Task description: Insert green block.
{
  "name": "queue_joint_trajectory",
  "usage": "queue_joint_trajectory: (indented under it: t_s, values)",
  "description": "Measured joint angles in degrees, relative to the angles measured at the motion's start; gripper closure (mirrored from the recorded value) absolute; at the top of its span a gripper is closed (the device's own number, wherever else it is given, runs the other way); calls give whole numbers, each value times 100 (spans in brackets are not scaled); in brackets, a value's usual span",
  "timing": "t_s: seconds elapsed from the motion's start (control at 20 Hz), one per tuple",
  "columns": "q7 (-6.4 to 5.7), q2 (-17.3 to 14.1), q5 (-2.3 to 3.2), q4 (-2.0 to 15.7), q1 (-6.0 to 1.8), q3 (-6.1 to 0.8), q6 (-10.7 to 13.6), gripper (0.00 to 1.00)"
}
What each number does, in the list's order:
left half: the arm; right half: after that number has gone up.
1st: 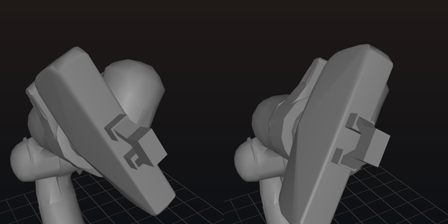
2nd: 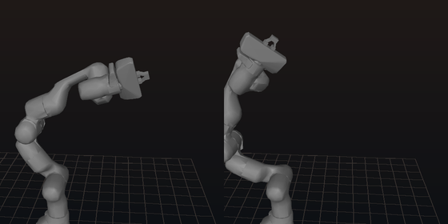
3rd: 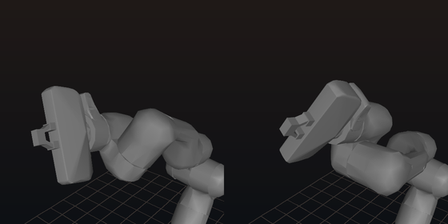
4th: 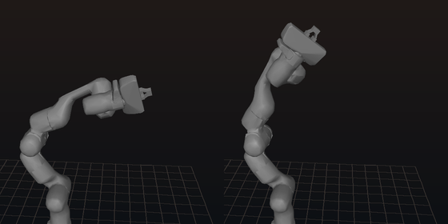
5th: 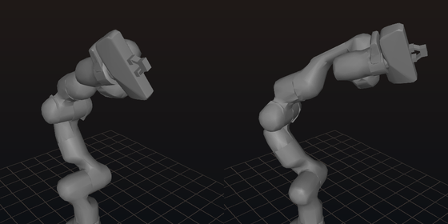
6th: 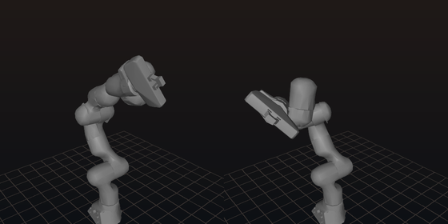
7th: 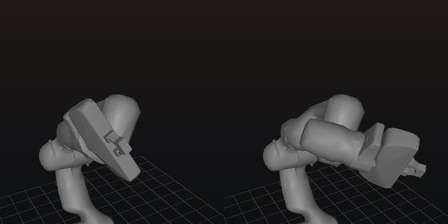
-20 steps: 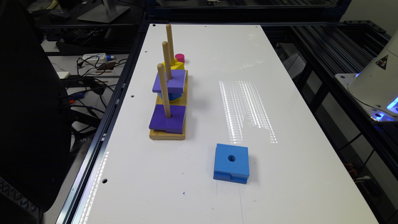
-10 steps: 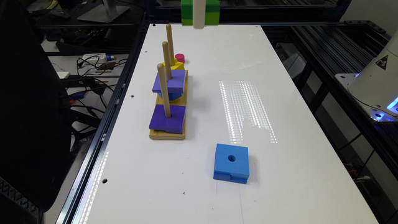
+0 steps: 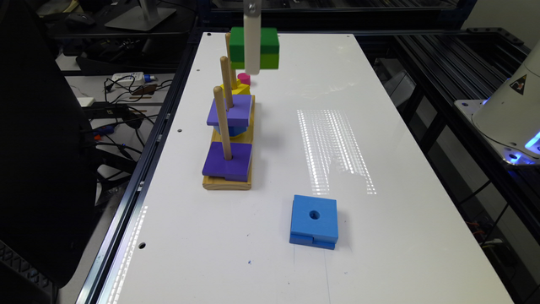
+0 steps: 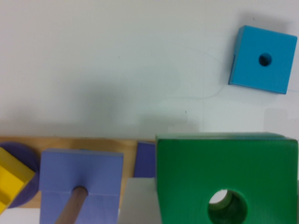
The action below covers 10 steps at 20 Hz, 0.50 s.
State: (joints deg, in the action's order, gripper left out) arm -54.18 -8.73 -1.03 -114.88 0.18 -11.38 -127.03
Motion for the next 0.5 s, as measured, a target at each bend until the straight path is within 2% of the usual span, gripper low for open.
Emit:
queue_joint_trajectory:
  t_s: [0.2, 0.5]
  values:
    - [-63, -198, 49, 118, 5, -34, -76, 100]
    - [-100, -429, 89, 292, 11, -58, -104, 100]
